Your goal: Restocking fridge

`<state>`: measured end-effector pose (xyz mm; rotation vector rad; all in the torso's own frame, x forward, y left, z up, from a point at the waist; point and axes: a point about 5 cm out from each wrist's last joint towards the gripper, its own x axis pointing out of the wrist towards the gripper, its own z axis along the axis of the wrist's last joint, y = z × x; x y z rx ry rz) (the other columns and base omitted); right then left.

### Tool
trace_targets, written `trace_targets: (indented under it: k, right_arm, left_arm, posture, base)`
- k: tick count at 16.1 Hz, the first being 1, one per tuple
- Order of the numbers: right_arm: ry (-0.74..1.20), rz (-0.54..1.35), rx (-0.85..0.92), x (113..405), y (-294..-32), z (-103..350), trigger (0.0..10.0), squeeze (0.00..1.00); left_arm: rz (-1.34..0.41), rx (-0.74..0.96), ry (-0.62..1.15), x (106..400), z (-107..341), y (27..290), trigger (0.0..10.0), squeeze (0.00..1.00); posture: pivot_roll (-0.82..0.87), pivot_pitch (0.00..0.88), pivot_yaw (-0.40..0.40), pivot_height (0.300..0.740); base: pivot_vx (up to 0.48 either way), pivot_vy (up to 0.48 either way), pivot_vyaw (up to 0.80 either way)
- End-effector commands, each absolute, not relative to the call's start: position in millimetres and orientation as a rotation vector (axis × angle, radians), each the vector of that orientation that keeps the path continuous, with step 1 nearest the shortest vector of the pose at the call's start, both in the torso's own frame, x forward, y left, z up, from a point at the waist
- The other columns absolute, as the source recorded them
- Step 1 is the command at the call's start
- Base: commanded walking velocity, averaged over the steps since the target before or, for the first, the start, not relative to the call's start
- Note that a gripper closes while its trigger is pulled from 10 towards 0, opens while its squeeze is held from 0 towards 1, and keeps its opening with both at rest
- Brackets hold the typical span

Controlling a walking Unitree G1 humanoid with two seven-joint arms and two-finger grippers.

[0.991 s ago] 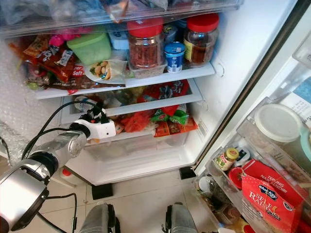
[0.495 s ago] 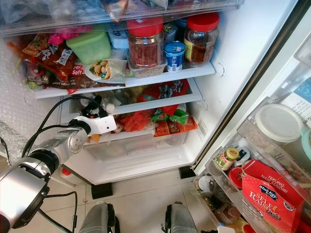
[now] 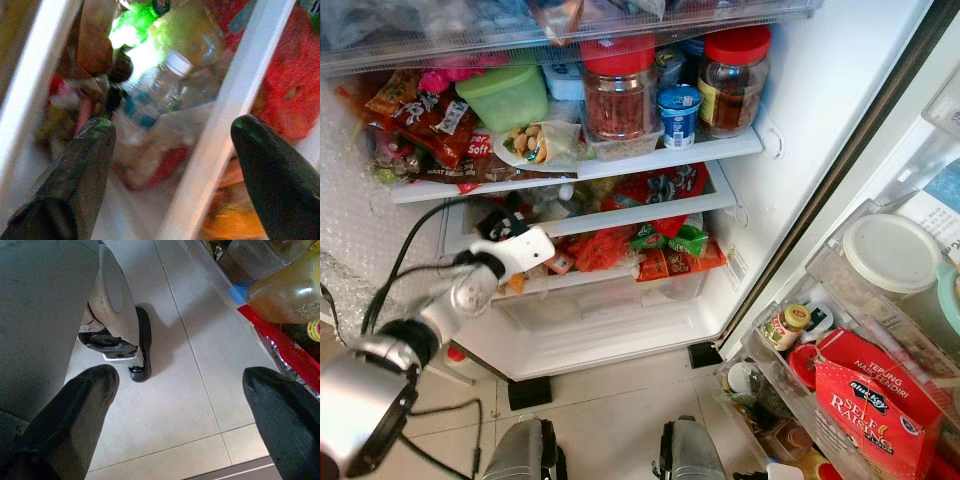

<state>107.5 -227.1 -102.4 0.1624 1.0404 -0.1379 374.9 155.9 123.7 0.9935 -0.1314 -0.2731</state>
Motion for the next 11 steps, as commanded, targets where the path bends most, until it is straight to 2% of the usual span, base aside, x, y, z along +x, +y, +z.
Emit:
trace_targets:
  k: [1,3,4,6,7,8,11]
  right_arm:
    - [1.075,-0.148,0.178,97.9,-225.5,-105.7,10.0,0.0]
    - [1.073,-0.147,0.18,99.4,-224.6,-105.5,10.0,0.0]
    - [1.071,-0.145,0.181,100.9,-224.2,-105.3,10.0,0.0]
    - [1.069,-0.143,0.182,103.0,-223.5,-105.0,10.0,0.0]
    - [1.068,-0.143,0.183,103.7,-223.4,-104.8,10.0,0.0]
    - [1.066,-0.144,0.184,104.8,-223.3,-104.6,10.0,0.0]
    - [1.066,-0.143,0.184,106.6,-223.2,-104.2,10.0,0.0]
  left_arm:
    - [-0.283,0.874,-0.134,365.1,113.0,158.3,10.0,1.0]
    - [-0.285,0.769,-0.141,356.1,104.7,159.2,10.0,1.0]
    - [-0.248,0.603,-0.136,343.4,93.0,160.6,10.0,1.0]
    - [-0.227,0.433,-0.113,325.3,77.1,159.4,10.0,1.0]
    - [-0.22,0.384,-0.107,318.8,72.5,159.3,10.0,0.0]
    - [-0.16,0.301,-0.093,306.5,64.4,166.1,10.0,0.0]
    - [-0.071,0.25,-0.05,293.6,54.5,181.4,10.0,0.0]
  posture:
    - [-0.13,0.176,0.011,0.65]
    - [-0.12,0.17,0.015,0.65]
    - [-0.11,0.163,0.017,0.65]
    - [-0.11,0.148,0.022,0.65]
    - [-0.1,0.139,0.025,0.65]
    - [-0.1,0.132,0.027,0.65]
    - [-0.09,0.12,0.027,0.65]
  base:
    - [0.0,0.0,0.0]
    - [0.0,0.0,0.0]
    - [0.0,0.0,0.0]
    - [0.0,0.0,0.0]
    - [0.0,0.0,0.0]
    - [0.0,0.0,0.0]
    - [0.0,0.0,0.0]
